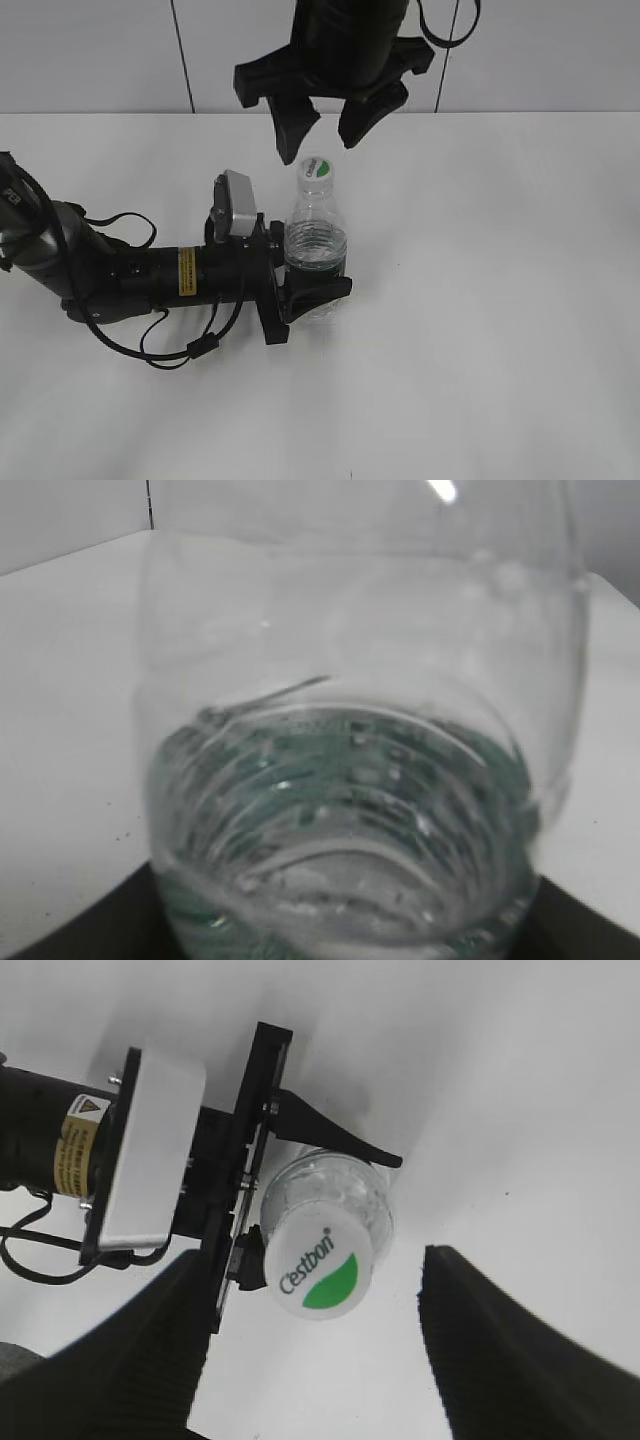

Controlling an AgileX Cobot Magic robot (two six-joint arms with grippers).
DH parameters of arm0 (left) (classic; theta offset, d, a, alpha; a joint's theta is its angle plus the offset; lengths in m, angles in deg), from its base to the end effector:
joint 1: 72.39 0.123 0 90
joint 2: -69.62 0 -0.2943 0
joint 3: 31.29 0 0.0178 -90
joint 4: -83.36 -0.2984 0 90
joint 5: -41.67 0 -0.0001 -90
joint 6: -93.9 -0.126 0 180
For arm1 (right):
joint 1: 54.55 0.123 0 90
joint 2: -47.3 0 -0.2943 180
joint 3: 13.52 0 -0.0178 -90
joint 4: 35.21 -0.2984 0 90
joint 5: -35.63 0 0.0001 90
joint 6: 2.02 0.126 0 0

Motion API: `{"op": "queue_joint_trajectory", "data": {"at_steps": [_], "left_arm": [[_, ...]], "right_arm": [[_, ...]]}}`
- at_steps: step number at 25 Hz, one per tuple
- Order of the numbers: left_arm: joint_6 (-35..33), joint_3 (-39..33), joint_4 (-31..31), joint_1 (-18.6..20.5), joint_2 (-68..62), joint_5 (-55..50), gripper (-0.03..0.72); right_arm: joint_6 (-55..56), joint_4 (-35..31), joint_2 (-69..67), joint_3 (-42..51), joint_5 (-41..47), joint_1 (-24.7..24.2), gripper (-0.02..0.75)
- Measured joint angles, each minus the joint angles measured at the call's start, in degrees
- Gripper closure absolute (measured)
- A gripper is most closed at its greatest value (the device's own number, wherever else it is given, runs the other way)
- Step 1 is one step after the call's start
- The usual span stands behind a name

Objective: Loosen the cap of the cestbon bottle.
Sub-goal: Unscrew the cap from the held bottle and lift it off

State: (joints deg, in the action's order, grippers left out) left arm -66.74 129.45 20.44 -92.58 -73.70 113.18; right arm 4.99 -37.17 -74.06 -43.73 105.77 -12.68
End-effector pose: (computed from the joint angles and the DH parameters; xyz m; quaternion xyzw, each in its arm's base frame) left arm 0.3445 -0.2400 -0.0025 0.4692 0.6054 -0.4255 0.4820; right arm 0.3638 0.3315 0.2668 -0.2925 0.9422 0.0826 0.1410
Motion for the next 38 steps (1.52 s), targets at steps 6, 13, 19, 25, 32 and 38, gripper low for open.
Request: {"op": "queue_joint_trajectory", "data": {"at_steps": [6,13,19,25,32,38], "left_arm": [[0.0,0.0,0.0,0.0,0.0,0.0,0.278],[0.0,0.0,0.0,0.0,0.0,0.0,0.278],[0.0,0.0,0.0,0.0,0.0,0.0,0.278],[0.0,0.0,0.0,0.0,0.0,0.0,0.278],[0.0,0.0,0.0,0.0,0.0,0.0,0.278],[0.0,0.0,0.0,0.0,0.0,0.0,0.278]], "right_arm": [[-0.7,0.3,-1.0,0.0,0.0,0.0,0.243],[-1.8,1.1,-3.3,0.0,0.0,0.0,0.245],[-2.5,1.1,-3.6,0.0,0.0,0.0,0.248],[-3.3,0.7,-3.6,0.0,0.0,0.0,0.389],[-5.8,-0.9,-3.6,0.0,0.0,-0.1,0.44],[-13.6,-1.1,-3.6,0.0,0.0,-0.1,0.44]]}}
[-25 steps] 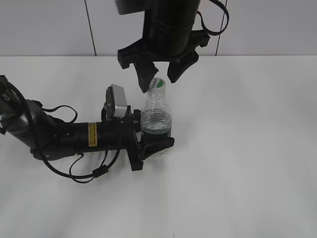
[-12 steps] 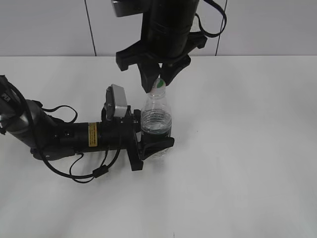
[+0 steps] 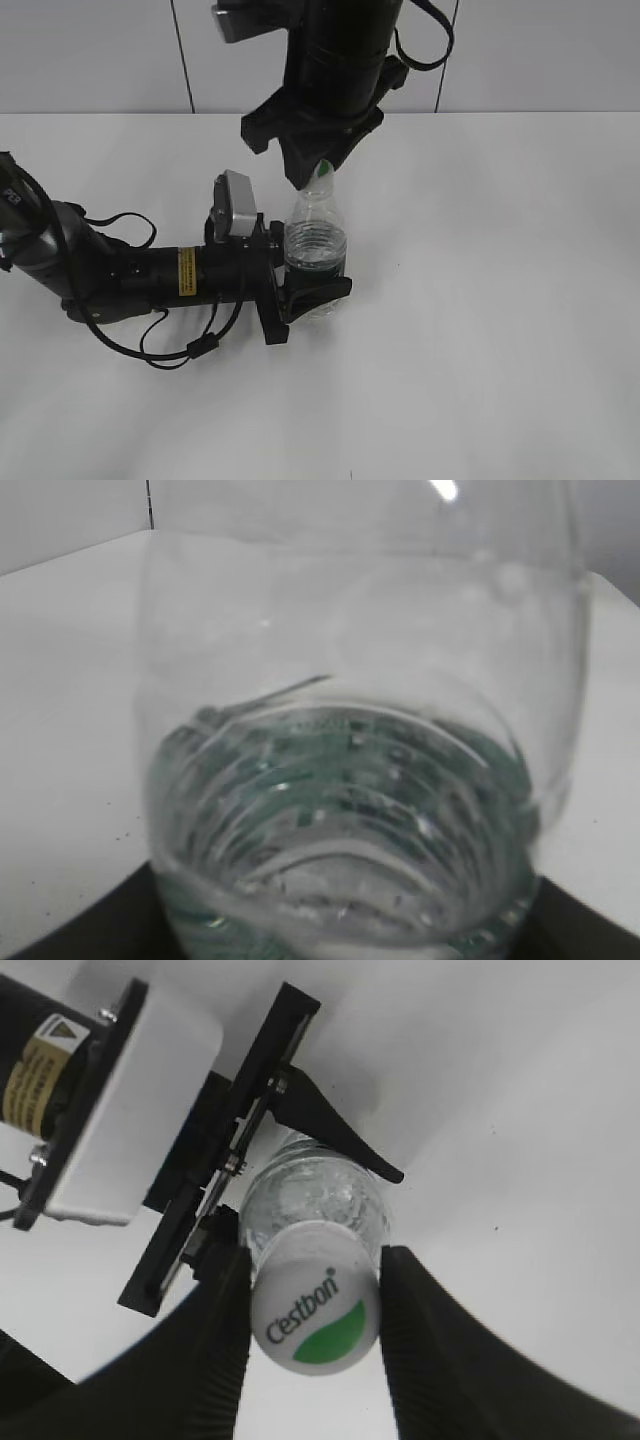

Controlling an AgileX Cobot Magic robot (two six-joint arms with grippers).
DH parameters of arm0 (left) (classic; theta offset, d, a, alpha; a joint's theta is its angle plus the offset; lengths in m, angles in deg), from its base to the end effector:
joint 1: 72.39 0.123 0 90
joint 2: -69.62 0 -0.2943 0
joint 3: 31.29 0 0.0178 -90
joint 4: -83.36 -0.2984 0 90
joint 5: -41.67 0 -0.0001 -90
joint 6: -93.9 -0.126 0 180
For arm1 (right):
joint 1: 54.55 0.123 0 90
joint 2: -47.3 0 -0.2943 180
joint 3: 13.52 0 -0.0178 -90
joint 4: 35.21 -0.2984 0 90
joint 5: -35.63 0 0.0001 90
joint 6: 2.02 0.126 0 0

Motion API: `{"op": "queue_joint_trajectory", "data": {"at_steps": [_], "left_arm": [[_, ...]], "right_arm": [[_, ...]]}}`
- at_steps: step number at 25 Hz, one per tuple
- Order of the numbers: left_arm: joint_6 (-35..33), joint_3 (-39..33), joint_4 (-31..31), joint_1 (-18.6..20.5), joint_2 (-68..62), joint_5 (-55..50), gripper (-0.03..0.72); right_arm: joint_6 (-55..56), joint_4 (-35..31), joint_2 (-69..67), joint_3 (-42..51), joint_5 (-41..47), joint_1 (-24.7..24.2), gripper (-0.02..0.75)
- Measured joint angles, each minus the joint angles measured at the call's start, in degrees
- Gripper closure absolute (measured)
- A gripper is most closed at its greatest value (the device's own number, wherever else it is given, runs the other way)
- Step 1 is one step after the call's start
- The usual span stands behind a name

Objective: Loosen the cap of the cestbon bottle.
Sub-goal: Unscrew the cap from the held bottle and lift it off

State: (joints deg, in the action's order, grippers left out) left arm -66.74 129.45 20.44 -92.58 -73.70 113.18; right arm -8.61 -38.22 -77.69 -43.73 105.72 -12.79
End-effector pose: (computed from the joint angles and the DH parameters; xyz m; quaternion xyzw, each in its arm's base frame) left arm 0.3445 -0.2400 -0.0025 0.4692 0.6054 -0.4255 0.4820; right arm 0.3691 0.3379 0.2355 -0.4007 0.9063 0.0642 0.1177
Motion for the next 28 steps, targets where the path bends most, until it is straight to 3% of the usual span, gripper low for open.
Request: {"op": "queue_joint_trajectory", "data": {"at_steps": [8,28], "left_arm": [[0.0,0.0,0.0,0.0,0.0,0.0,0.278],[0.0,0.0,0.0,0.0,0.0,-0.1,0.278]], "right_arm": [[-20.0,-0.2,0.0,0.0,-0.1,0.0,0.44],[-50.4,0.1,0.1,-0.1,-0.1,0.0,0.44]]}}
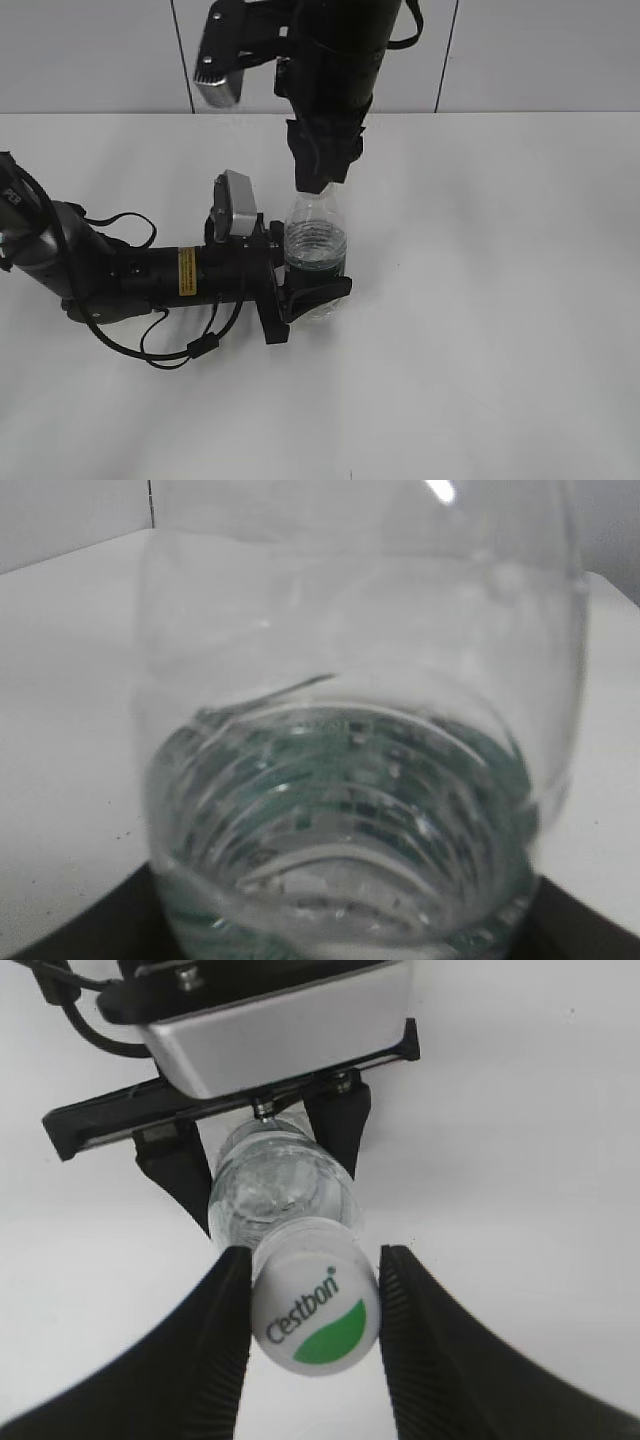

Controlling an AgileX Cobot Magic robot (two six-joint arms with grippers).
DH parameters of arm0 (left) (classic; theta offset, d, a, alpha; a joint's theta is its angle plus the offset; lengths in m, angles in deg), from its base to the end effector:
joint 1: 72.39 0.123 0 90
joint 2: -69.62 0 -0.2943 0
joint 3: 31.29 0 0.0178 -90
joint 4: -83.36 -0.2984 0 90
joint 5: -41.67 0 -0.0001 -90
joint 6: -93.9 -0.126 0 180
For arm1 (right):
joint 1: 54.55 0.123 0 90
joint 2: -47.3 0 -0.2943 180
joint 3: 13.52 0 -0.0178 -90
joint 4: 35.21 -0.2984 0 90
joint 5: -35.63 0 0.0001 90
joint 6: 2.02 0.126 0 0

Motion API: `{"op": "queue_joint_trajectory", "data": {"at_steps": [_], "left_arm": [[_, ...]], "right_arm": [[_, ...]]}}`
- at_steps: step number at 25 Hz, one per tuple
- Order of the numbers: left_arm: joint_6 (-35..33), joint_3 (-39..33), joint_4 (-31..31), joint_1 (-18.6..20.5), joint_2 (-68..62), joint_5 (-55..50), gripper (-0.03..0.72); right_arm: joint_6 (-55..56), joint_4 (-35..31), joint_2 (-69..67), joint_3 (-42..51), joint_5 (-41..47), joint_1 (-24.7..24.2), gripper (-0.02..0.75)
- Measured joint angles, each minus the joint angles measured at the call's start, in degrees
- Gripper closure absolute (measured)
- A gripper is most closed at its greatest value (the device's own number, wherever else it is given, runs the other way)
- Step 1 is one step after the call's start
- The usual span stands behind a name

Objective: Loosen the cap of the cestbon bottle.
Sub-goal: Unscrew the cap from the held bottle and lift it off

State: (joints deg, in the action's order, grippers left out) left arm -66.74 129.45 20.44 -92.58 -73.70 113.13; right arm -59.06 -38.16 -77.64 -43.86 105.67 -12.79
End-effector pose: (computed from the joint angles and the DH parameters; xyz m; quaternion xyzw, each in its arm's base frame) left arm 0.3446 -0.2400 -0.0026 0.4693 0.6056 -0.4252 0.4818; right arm 0.3694 0.3380 0.2367 -0.7486 0.6489 0.0072 0.1358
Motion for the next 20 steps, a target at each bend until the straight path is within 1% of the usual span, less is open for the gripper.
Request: {"op": "queue_joint_trajectory", "data": {"at_steps": [5,14,20], "left_arm": [[0.2,0.0,0.0,0.0,0.0,0.0,0.278],[0.4,0.0,0.1,0.0,0.0,-0.1,0.278],[0.6,0.0,0.2,0.0,0.0,-0.1,0.278]], "right_arm": [[-9.1,-0.1,0.0,-0.1,0.0,0.0,0.44],[-30.4,0.1,0.0,-0.1,0.0,0.2,0.442],[-34.5,2.2,0.0,-0.1,0.1,0.2,0.442]]}}
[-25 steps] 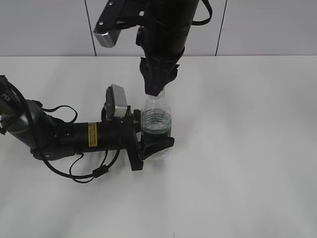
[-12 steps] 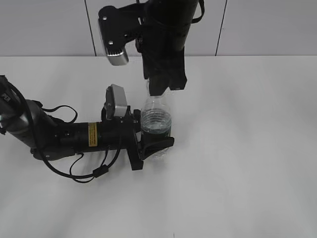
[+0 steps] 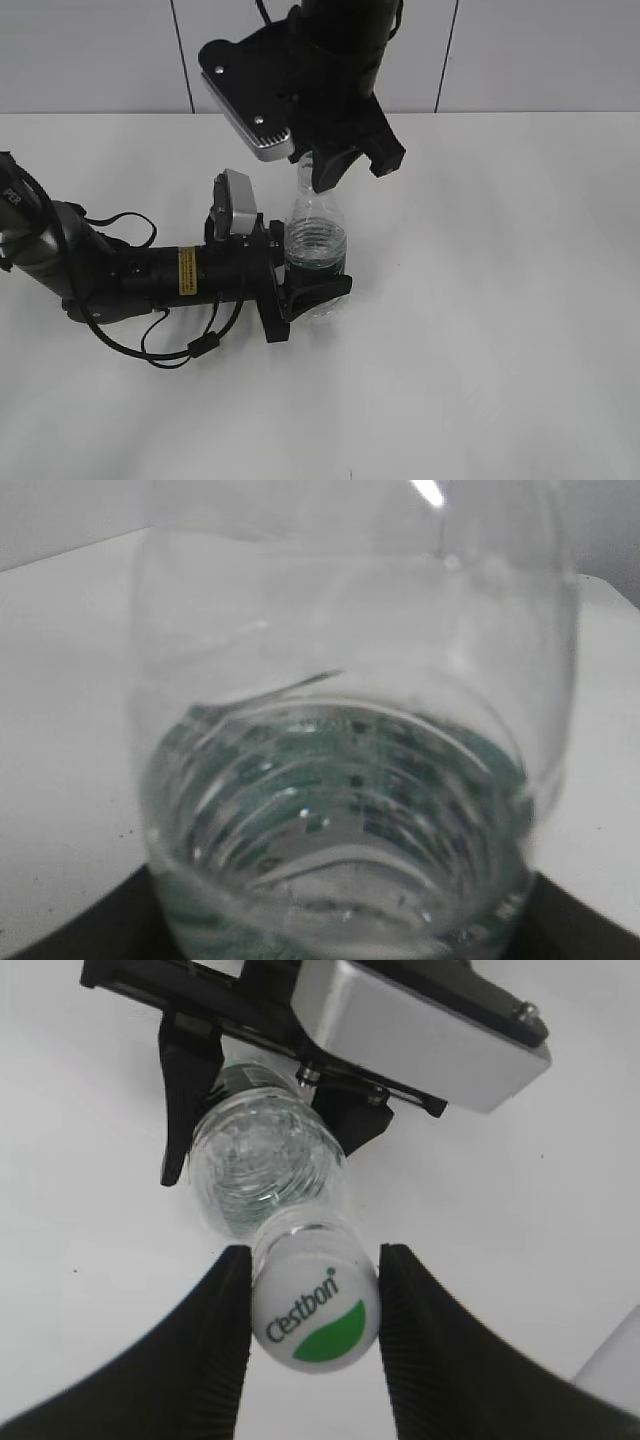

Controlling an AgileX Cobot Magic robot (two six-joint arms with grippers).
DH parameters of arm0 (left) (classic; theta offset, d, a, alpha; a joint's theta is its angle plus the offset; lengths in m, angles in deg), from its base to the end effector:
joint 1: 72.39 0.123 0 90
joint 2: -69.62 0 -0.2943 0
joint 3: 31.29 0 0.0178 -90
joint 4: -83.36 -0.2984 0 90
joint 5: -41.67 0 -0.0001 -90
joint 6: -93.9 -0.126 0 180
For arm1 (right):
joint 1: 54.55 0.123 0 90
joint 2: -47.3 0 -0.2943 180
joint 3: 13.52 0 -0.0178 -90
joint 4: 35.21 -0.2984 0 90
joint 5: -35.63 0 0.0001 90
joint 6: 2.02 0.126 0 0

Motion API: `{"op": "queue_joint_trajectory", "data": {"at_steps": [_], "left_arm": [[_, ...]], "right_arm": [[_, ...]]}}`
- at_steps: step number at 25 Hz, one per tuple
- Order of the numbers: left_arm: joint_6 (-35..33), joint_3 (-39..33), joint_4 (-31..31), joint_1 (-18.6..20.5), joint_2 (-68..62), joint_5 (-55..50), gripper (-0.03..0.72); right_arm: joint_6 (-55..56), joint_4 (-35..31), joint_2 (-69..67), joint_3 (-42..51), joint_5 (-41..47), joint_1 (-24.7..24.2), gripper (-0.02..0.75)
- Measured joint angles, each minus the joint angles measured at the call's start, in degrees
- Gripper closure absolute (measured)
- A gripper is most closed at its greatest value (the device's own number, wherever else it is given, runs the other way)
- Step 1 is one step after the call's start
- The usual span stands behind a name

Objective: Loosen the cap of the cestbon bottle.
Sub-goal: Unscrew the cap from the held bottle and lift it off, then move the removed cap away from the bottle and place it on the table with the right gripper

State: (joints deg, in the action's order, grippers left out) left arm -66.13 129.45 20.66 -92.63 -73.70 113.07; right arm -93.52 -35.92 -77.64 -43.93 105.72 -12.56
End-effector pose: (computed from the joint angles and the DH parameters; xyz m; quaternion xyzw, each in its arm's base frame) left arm 0.3448 -0.2402 -0.0026 0.4650 0.6090 -0.4272 0.4800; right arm 0.3712 0.3361 0.2369 -0.9100 0.3925 -0.0505 0.1241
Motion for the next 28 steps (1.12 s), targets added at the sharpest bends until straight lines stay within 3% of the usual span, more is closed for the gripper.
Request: {"op": "queue_joint_trajectory", "data": {"at_steps": [16,28], "left_arm": [[-0.4,0.0,-0.2,0.0,0.0,0.0,0.278],[-0.4,-0.1,1.7,-0.1,0.0,-0.1,0.278]], "right_arm": [[2.2,-0.3,4.9,0.1,0.0,0.5,0.446],[52.6,-2.9,10.2,-0.3,0.0,-0.7,0.446]]}}
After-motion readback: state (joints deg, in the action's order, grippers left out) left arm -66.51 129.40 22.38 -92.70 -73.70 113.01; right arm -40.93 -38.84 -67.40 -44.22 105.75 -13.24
